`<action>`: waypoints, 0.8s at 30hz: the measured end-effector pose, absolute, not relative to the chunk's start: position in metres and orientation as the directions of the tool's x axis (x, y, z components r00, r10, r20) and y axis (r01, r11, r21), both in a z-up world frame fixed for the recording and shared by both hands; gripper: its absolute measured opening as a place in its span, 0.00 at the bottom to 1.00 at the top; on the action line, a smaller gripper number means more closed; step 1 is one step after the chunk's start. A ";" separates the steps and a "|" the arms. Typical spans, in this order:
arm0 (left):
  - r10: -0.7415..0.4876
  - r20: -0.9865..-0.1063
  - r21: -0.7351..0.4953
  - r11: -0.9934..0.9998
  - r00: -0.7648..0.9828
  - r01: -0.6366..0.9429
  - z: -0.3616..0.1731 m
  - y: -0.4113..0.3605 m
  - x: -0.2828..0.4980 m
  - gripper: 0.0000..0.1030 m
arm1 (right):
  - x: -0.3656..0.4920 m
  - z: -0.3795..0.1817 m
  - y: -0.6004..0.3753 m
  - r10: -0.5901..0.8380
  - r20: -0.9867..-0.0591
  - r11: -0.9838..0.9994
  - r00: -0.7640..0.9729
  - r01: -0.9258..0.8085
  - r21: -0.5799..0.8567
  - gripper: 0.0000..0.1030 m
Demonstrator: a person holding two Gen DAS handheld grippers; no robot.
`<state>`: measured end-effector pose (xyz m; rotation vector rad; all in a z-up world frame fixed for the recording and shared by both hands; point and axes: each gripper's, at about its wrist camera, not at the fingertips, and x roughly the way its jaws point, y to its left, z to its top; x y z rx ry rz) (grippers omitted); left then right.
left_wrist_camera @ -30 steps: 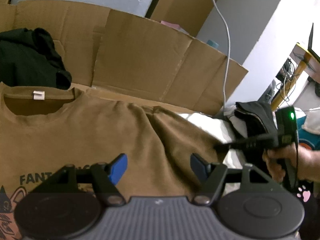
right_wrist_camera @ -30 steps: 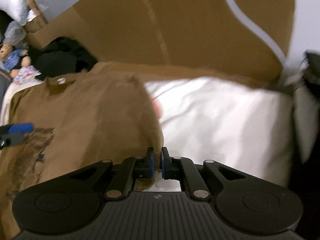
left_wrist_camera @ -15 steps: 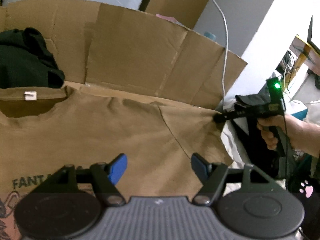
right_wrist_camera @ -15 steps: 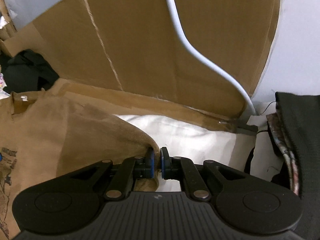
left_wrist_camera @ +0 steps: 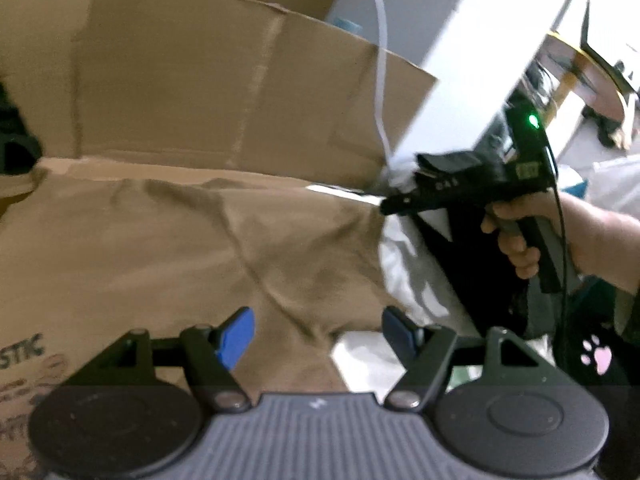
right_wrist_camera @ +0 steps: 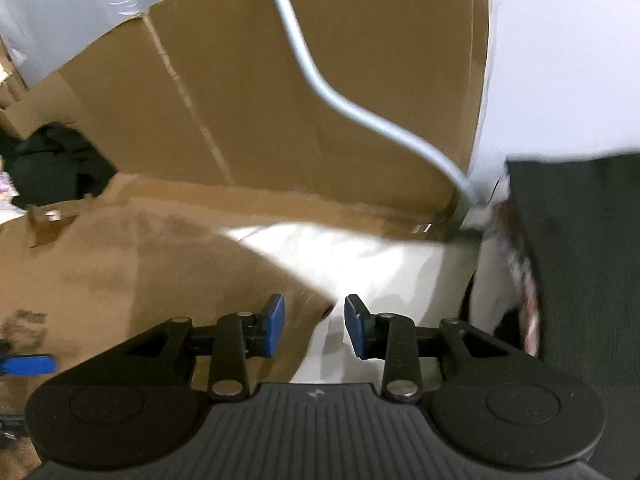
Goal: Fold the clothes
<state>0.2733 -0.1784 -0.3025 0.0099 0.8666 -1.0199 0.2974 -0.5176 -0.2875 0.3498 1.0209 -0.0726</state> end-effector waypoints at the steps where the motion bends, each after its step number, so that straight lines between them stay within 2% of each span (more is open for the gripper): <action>1: -0.736 -0.639 -0.361 0.543 0.223 0.759 -0.303 -0.185 0.270 0.72 | 0.294 -0.288 -0.517 0.111 -0.845 0.940 0.523 0.220 0.260 0.36; 7: -0.717 -0.663 -0.326 0.535 0.215 0.780 -0.307 -0.208 0.263 0.71 | 0.262 -0.291 -0.505 0.176 -0.844 0.928 0.507 0.200 0.314 0.37; 13: -0.696 -0.684 -0.287 0.531 0.218 0.797 -0.305 -0.222 0.261 0.71 | 0.236 -0.302 -0.485 0.222 -0.850 0.948 0.477 0.098 0.303 0.37; 19: -0.635 -0.740 -0.227 0.544 0.220 0.808 -0.309 -0.238 0.265 0.71 | 0.225 -0.318 -0.458 0.290 -0.835 0.939 0.468 0.031 0.344 0.37; 24: -0.592 -0.773 -0.187 0.556 0.228 0.809 -0.317 -0.243 0.269 0.71 | 0.226 -0.328 -0.438 0.264 -0.834 0.951 0.484 0.014 0.309 0.49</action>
